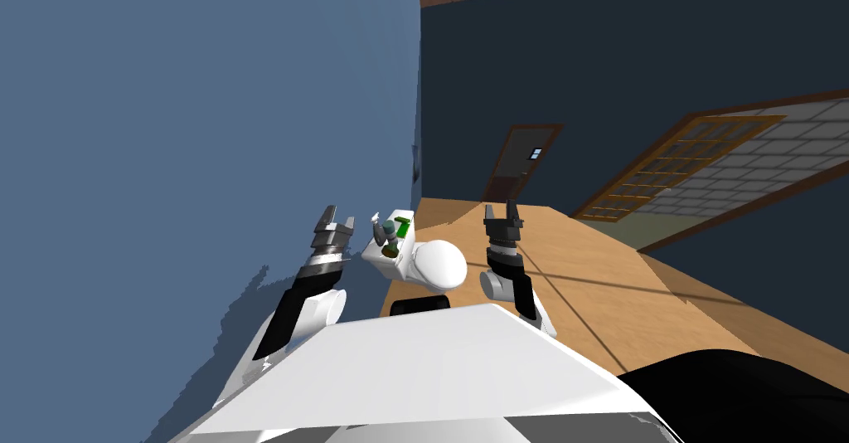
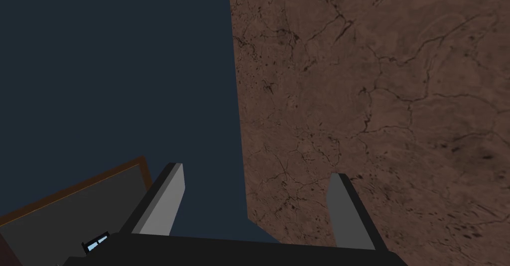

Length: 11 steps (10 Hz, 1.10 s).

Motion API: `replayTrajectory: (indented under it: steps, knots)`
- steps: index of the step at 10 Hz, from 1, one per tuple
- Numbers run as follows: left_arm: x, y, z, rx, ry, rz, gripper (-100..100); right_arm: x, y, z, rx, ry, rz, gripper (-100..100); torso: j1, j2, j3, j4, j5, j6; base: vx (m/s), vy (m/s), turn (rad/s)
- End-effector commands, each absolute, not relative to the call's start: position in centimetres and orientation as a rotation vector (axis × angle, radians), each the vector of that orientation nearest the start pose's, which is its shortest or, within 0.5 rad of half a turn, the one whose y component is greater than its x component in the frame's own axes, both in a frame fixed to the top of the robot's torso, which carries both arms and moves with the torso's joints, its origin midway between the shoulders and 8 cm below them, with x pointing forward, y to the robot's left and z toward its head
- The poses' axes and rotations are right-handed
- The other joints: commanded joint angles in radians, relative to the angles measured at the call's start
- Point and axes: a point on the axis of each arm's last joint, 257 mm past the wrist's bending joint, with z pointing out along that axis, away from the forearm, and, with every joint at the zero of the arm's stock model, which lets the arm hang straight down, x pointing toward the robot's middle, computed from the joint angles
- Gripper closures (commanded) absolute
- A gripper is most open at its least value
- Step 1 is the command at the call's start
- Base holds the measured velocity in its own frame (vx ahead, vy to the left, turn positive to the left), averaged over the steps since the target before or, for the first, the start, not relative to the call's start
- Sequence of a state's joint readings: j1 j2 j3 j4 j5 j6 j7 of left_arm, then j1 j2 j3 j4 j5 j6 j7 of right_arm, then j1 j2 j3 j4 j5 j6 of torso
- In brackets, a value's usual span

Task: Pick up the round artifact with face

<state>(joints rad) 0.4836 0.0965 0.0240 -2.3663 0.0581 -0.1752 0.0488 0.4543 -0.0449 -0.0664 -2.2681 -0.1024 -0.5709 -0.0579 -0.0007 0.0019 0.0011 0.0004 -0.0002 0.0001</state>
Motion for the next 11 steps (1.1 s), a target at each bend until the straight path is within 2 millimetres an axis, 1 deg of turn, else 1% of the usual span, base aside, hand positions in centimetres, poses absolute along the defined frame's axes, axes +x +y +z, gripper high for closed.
replayTrajectory:
  steps: [1, 2, 3, 4, 5, 6, 7, 8, 9, 10, 11]
  knots:
    - [38.3, 28.6, -0.4, -0.858, 0.829, -1.307, -100, 33.1, -30.2, 4.9, 0.617, 0.496, 1.393, 0, 0.000, 0.000, 0.000, 0.000, 0.000, 0.000, -0.031, -0.009, -0.004]
    - [38.7, 28.4, -0.2, -0.868, 0.840, -1.327, -100, 33.1, -30.2, 4.9, 0.617, 0.496, 1.393, 0, 0.000, 0.000, 0.000, 0.000, 0.000, 0.000, -0.032, -0.005, -0.010]
    - [39.0, 28.5, -0.8, -0.890, 0.858, -1.317, -100, 33.1, -30.2, 4.9, 0.617, 0.496, 1.393, 0, 0.000, 0.000, 0.000, 0.000, 0.000, 0.000, -0.025, -0.003, -0.008]
    - [39.4, 28.2, -0.7, -0.900, 0.868, -1.338, -100, 33.1, -30.2, 4.9, 0.617, 0.496, 1.393, 0, 0.001, 0.000, 0.000, 0.000, 0.000, 0.000, -0.030, -0.005, -0.017]
    - [39.7, 28.3, -1.3, -0.924, 0.886, -1.327, -100, 33.1, -30.2, 4.9, 0.617, 0.496, 1.393, 0, 0.000, 0.000, 0.000, 0.000, 0.000, 0.000, -0.023, -0.004, -0.011]
    - [40.2, 28.0, -1.3, -0.938, 0.897, -1.347, -100, 33.1, -30.2, 4.9, 0.617, 0.496, 1.393, 0, 0.001, 0.000, 0.000, 0.000, 0.000, 0.000, -0.026, -0.006, -0.020]
    - [40.4, 28.1, -2.0, -0.963, 0.917, -1.335, -100, 33.1, -30.2, 4.9, 0.617, 0.496, 1.393, 0, 0.000, 0.000, 0.000, 0.000, 0.000, 0.000, -0.024, -0.003, -0.014]
    - [40.5, 28.2, -2.2, -0.971, 0.923, -1.330, -100, 33.1, -30.2, 4.9, 0.617, 0.496, 1.393, 0, 0.001, 0.000, 0.000, 0.000, 0.000, 0.000, -0.010, 0.001, 0.000]
    - [41.0, 27.9, -2.3, -0.992, 0.936, -1.349, -100, 33.1, -30.2, 4.9, 0.617, 0.496, 1.393, 0, 0.001, -0.001, -0.001, 0.000, 0.000, 0.000, -0.014, -0.003, -0.026]
    - [41.2, 28.0, -2.9, -1.014, 0.953, -1.337, -100, 33.1, -30.2, 4.9, 0.617, 0.496, 1.393, 0, 0.001, -0.001, -0.001, 0.000, 0.000, 0.000, -0.017, -0.001, -0.021]
    - [41.7, 27.7, -2.7, -1.027, 0.960, -1.360, -100, 33.1, -30.2, 4.9, 0.617, 0.496, 1.393, 0, 0.001, -0.001, -0.001, 0.000, 0.000, 0.000, -0.024, 0.001, -0.035]
